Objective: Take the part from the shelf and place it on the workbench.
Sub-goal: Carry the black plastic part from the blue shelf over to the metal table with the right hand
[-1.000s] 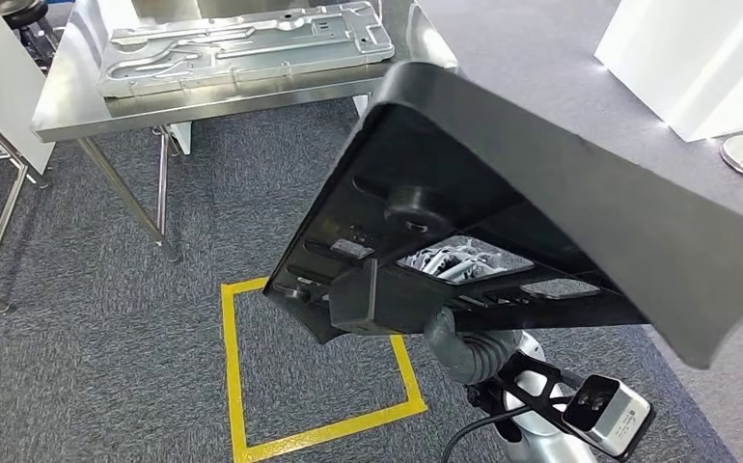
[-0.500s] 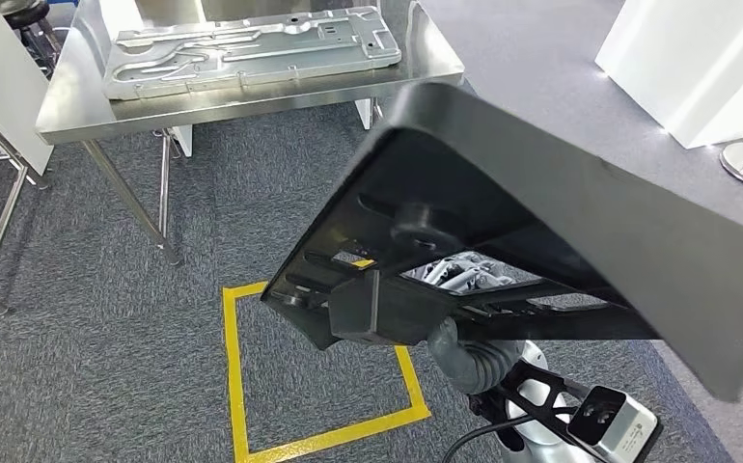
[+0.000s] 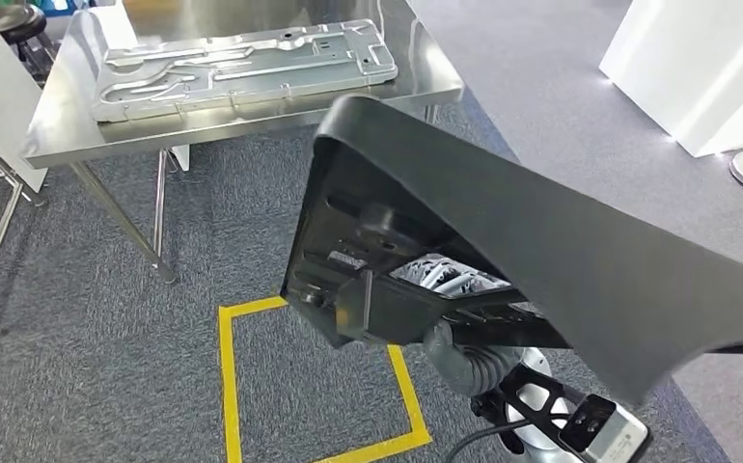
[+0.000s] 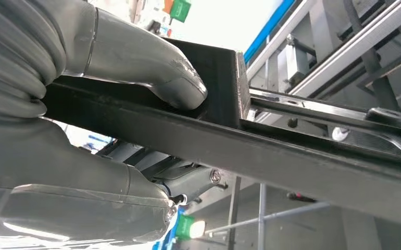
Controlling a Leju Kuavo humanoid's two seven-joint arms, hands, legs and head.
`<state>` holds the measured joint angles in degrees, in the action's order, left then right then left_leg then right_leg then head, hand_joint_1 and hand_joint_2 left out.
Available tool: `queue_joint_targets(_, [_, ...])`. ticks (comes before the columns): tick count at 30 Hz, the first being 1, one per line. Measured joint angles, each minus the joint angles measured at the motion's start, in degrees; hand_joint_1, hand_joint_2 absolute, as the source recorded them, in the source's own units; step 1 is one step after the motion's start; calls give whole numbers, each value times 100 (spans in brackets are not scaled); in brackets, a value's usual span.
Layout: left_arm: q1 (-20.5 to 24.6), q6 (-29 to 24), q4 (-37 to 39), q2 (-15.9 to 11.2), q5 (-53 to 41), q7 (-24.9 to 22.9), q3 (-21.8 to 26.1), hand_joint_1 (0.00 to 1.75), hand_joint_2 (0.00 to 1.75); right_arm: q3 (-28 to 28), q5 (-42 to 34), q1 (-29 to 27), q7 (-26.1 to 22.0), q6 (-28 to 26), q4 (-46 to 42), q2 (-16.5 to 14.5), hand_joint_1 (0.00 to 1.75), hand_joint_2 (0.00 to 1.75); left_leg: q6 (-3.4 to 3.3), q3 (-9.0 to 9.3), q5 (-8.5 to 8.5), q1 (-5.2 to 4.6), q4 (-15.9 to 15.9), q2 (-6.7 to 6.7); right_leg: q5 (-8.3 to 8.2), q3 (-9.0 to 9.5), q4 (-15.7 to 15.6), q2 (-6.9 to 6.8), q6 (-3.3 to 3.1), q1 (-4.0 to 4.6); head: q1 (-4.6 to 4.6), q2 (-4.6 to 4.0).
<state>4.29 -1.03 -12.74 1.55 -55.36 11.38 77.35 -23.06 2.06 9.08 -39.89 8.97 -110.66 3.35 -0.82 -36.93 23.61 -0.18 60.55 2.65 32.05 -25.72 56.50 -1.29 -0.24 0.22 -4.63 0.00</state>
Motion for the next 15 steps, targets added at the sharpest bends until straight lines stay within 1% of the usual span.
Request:
queue_joint_targets(1, [10, 0, 0, -1, -6, 2, 0, 0, 175, 0, 11, 2, 1, -14, 10, 0, 175, 175, -40, 36, 78, -26, -49, 19, 35, 37, -9, -38, 37, 11, 0, 0])
queue_joint_targets(3, [17, 1, 0, -2, -20, 5, -1, 0, 175, 0, 17, 19, -1, -39, 19, -2, 175, 175, -105, 103, 156, -18, -109, -69, 39, 73, 48, -93, 94, 16, 0, 0])
queue_joint_targets(4, [15, 1, 0, -2, -25, 6, -1, 0, 175, 0, 6, 33, -2, -45, 20, -2, 175, 175, -135, 161, 189, -3, -135, -111, 13, 34, 196, -78, 122, 11, 0, 0])
queue_joint_targets(5, [14, 2, 0, -2, -30, 7, -2, 0, 175, 0, -20, 50, -3, -40, 19, -3, 175, 175, -160, 230, 221, 13, -159, -143, 1, -96, 450, -41, 150, 2, 1, 0])
queue_joint_targets(6, [16, 2, 0, -2, -33, 8, -2, 0, 175, 1, -51, 60, -3, -23, 19, -3, 175, 175, -179, 299, 260, 28, -182, -171, 35, -304, 794, 2, 179, -11, 2, 0])
queue_joint_targets(7, [18, 2, 0, -2, -38, 8, -2, 0, 175, 3, -82, 62, -3, 1, 19, -3, 175, 175, -192, 360, 307, 34, -197, -192, 138, -577, 1175, 45, 206, -28, 2, 0])
queue_joint_targets(8, [18, 2, 0, -2, -43, 8, -2, 0, 175, 5, -103, 59, -4, 22, 20, -3, 175, 175, -196, 420, 359, 36, -203, -216, 292, -867, 1508, 65, 226, -42, 1, 0])
queue_joint_targets(9, [16, 2, 0, -2, -47, 8, -2, 0, 175, 7, -111, 52, -4, 36, 21, -3, 175, 175, -194, 487, 415, 37, -204, -236, 437, -1114, 1723, 73, 238, -54, 1, 0])
queue_joint_targets(10, [12, 2, 0, -2, -50, 8, -2, 0, 175, 10, -114, 46, -4, 42, 21, -2, 175, 175, -188, 568, 479, 37, -204, -253, 509, -1291, 1785, 74, 239, -61, 1, 0])
queue_joint_targets(11, [9, 2, 0, -2, -53, 7, -2, 0, 175, 13, -117, 44, -4, 43, 21, -2, 175, 175, -179, 661, 547, 37, -205, -268, 451, -1379, 1673, 74, 228, -61, 1, 0])
queue_joint_targets(12, [8, 3, 0, -2, -55, 6, -2, 0, 175, 18, -122, 41, -3, 43, 21, -1, 175, 175, -167, 763, 618, 36, -206, -278, 234, -1389, 1395, 74, 203, -56, 2, 0])
queue_joint_targets(14, [4, 4, 1, 5, -60, 5, -3, 0, 175, 38, -138, 27, -3, 44, 20, -1, 175, 175, -131, 925, 759, 33, -219, -292, -481, -1329, 700, 77, 117, -17, 2, 0])
queue_joint_targets(15, [10, 6, 1, 10, -62, 4, -3, 0, 175, 51, -146, 15, -2, 45, 17, -1, 175, 175, -103, 978, 818, 30, -234, -295, -744, -1301, 459, 85, 75, 7, 6, 0])
